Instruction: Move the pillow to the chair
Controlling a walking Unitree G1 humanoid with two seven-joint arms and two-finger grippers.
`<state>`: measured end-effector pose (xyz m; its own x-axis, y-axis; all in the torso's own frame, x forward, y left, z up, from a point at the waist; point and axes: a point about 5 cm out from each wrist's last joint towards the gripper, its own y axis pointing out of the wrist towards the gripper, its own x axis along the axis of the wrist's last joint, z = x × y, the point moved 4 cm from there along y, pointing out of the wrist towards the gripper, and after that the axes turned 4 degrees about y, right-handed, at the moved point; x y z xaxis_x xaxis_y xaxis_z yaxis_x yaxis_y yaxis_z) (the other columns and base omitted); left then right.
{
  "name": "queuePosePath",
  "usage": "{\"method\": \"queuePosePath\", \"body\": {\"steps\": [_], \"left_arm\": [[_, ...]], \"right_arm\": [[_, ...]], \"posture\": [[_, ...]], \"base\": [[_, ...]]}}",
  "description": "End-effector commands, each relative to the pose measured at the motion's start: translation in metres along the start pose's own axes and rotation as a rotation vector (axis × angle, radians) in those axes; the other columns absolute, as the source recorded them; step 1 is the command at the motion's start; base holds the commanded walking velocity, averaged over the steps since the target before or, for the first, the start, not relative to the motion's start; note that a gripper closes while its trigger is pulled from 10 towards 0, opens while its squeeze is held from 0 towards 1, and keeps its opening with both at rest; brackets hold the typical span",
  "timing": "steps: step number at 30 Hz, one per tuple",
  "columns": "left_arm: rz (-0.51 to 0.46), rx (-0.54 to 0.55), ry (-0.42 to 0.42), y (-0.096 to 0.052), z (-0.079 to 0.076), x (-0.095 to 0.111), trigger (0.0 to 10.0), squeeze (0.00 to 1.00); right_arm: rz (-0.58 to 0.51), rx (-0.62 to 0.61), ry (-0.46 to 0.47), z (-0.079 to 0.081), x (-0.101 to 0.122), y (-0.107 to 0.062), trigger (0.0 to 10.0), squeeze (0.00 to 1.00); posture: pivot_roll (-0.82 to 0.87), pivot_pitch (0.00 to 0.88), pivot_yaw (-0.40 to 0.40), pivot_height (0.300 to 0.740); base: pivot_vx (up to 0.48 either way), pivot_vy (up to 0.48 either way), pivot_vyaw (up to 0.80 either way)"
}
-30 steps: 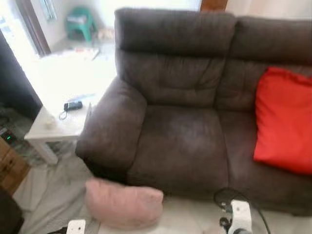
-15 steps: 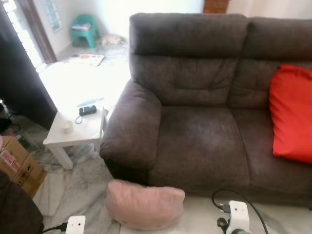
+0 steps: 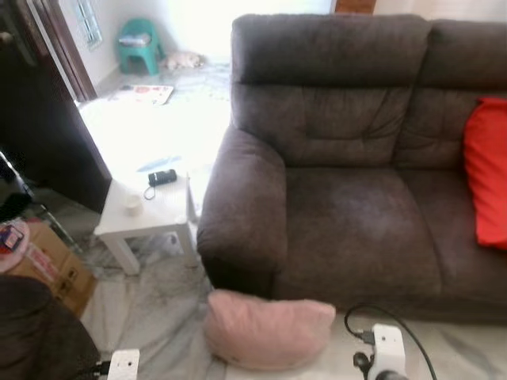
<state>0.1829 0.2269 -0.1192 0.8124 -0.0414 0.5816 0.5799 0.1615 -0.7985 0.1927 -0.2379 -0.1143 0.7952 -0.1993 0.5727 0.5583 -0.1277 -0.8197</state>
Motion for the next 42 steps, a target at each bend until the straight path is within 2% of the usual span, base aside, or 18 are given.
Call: {"method": "queuePosePath", "body": {"steps": [1, 15, 23, 31, 42], "left_arm": [[0.010, 0.015, 0.022, -0.0012, 0.0074, -0.0043, 10.0, 0.00], [0.003, -0.008, -0.004, -0.0019, 0.0035, -0.0060, 10.0, 0.00], [0.003, -0.013, 0.022, -0.0007, -0.0008, -0.0025, 10.0, 0.00], [0.011, -0.009, 0.034, -0.0011, -0.0018, -0.0052, 10.0, 0.00], [-0.007, -0.005, 0.020, -0.0008, -0.0014, -0.0016, 10.0, 0.00]], "right_arm": [[-0.019, 0.018, 0.005, 0.0082, 0.0065, 0.0016, 10.0, 0.00], [-0.023, 0.018, 0.010, 0.0079, 0.0079, 0.0018, 10.0, 0.00], [-0.027, 0.018, 0.014, 0.0079, 0.0086, 0.0018, 10.0, 0.00], [-0.027, 0.019, 0.015, 0.0077, 0.0086, 0.0017, 10.0, 0.00], [-0.024, 0.017, 0.012, 0.0077, 0.0084, 0.0018, 10.0, 0.00]], "posture": [[0.03, 0.000, 0.017, 0.740], [0.03, 0.000, 0.012, 0.740], [0.03, 0.000, 0.010, 0.740], [0.03, 0.000, 0.008, 0.740], [0.04, 0.000, 0.006, 0.740]], "base": [[0.000, 0.000, 0.00], [0.000, 0.000, 0.00], [0.000, 0.000, 0.00], [0.000, -0.346, 0.00], [0.000, 0.000, 0.00]]}}
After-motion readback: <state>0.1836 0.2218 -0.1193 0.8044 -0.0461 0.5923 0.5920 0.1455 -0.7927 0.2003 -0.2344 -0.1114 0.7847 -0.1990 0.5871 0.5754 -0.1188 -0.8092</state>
